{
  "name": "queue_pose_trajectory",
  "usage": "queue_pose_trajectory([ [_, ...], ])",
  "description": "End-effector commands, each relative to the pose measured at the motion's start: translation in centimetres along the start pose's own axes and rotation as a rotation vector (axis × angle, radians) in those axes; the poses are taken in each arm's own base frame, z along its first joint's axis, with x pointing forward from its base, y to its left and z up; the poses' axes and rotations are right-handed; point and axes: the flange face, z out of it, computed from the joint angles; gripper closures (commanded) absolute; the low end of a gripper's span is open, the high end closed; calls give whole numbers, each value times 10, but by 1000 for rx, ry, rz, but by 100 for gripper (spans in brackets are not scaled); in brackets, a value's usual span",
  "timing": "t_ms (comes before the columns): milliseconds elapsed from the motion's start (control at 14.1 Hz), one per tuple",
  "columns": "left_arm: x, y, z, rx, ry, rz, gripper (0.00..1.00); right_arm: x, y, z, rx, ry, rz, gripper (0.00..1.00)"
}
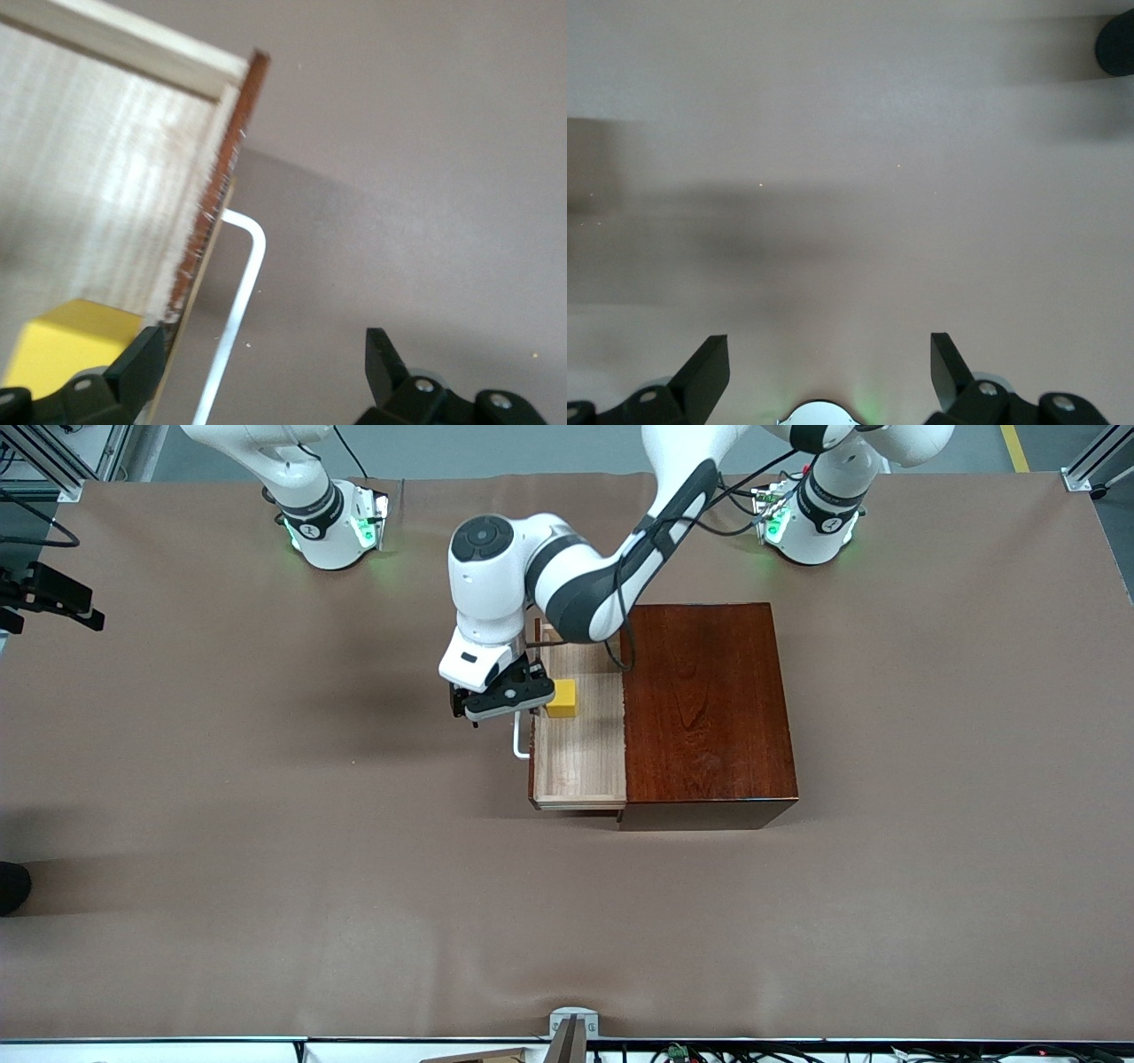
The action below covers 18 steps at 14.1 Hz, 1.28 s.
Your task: Open drawer, take yellow block, close drawer
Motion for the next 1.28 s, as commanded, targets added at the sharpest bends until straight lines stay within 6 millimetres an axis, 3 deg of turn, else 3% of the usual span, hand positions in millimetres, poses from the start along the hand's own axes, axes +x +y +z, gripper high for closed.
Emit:
queue_pose_trajectory([
  [0, 56, -31, -94, -12, 0, 12, 0, 10, 7, 4, -21, -9, 7, 0],
  [285, 134, -103, -172, 73, -22, 72, 0, 17, 7, 1, -21, -1, 15, 0],
  [498, 197, -170, -222, 101, -34, 69, 0, 19, -4, 5, 1, -10, 49, 0],
  [783, 266, -257, -264, 116, -44, 109, 0, 21, -35, 8, 9, -22, 238, 0],
  [1067, 308, -339, -291, 144, -88, 143, 0, 19, -82, 10, 2, -53, 423, 0],
  [1209, 322, -367, -299, 144, -96, 188, 0, 18, -103, 12, -2, -64, 480, 0],
])
